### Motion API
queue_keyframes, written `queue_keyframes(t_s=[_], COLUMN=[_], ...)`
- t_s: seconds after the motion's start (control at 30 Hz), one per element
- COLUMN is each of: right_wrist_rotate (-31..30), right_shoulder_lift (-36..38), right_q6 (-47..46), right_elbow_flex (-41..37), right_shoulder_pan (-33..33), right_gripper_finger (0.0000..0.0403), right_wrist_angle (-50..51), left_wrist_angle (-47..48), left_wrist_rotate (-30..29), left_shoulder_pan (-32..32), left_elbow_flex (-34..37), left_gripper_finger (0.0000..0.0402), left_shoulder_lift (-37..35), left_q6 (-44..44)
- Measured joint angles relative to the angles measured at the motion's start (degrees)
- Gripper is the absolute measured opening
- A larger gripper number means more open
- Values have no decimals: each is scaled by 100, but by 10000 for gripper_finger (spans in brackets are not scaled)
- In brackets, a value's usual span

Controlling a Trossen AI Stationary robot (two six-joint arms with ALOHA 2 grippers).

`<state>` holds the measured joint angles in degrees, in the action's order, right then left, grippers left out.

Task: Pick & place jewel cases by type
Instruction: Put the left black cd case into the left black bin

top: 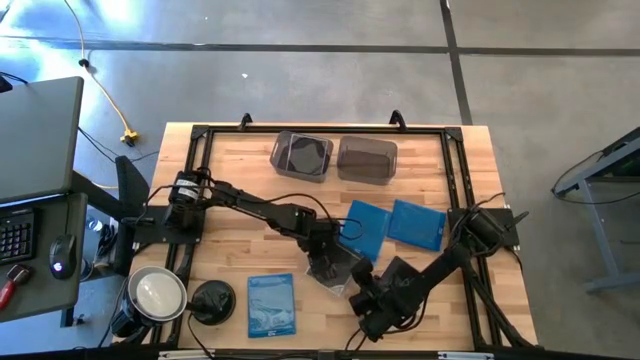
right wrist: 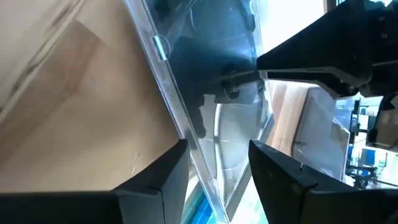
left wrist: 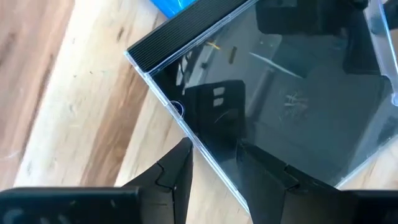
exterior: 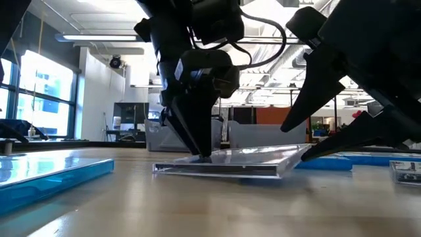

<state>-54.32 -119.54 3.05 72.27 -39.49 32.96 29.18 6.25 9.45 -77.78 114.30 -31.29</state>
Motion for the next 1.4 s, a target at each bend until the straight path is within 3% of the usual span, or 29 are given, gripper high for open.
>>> queue_keyframes(t_s=[0.27,0.5,0.67,0.9,1.1,1.4], right_wrist_rotate=[340,1982,1917,2134,2333,2134], right_shoulder_lift=[436,989,947,779,735,618], right_q6=[-382,-520,355,804,780,1073], right_elbow_flex=[-7,2,0,0,-2,2], right_shoulder_pan=[-133,97,327,670,665,574], right_gripper_finger=[161,161,161,161,161,161], right_wrist_angle=[450,759,926,827,788,877], left_wrist_angle=[-11,-8,-10,-74,-80,-245], left_wrist_rotate=[-38,-45,-53,68,73,272], left_shoulder_pan=[4,2,0,-7,-4,-7], left_elbow_flex=[-7,-7,-4,2,4,11], left_gripper_finger=[119,119,119,119,119,119], left_shoulder_lift=[2,2,2,2,2,7], left_q6=[-2,-2,-2,120,136,107])
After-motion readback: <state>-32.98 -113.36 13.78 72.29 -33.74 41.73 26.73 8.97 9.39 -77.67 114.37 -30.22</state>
